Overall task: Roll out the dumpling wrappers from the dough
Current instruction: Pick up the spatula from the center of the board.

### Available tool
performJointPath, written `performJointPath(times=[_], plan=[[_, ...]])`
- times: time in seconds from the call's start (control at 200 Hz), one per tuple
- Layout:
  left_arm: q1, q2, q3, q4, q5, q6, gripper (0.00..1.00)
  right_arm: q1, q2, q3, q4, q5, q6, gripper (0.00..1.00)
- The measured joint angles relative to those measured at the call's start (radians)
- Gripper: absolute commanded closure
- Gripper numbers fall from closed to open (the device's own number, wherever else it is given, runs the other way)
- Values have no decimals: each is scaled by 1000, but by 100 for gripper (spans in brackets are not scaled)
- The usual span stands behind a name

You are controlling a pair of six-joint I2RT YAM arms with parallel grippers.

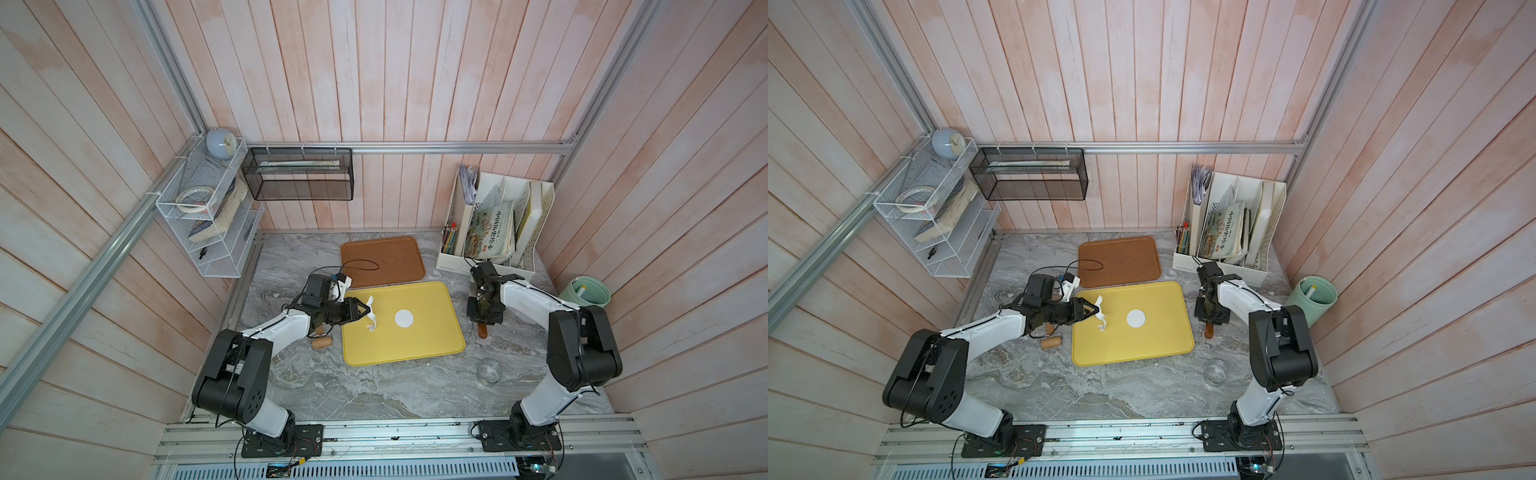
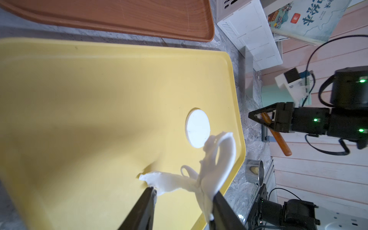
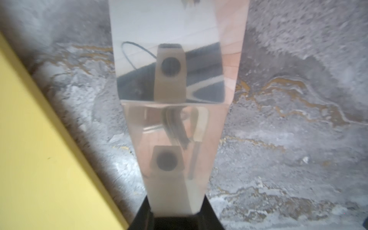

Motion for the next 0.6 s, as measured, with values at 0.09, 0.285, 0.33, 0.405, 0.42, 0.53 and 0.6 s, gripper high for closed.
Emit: performJointPath(times=[0.09, 0.285, 0.33, 0.405, 0.42, 0.53, 0.6], plan=[[11, 0, -12, 10, 14, 5, 54, 55, -71, 45, -38, -1, -10, 100], [32, -10, -58, 56, 40, 0, 54, 257, -214, 130, 43, -87, -111, 100], [47, -10, -66, 72, 58, -15, 54, 293, -239, 126, 80, -113, -145, 100], [75, -10, -85, 116, 95, -52, 54, 345, -253, 113, 138, -136, -203, 100], [81, -10, -90, 127, 104, -62, 54, 356, -251, 111, 149, -137, -214, 100], [93, -10, -109, 154, 152, -94, 54, 427, -203, 107, 199, -135, -295, 100], [93, -10, -112, 159, 177, -97, 53, 474, -154, 102, 228, -131, -345, 100]])
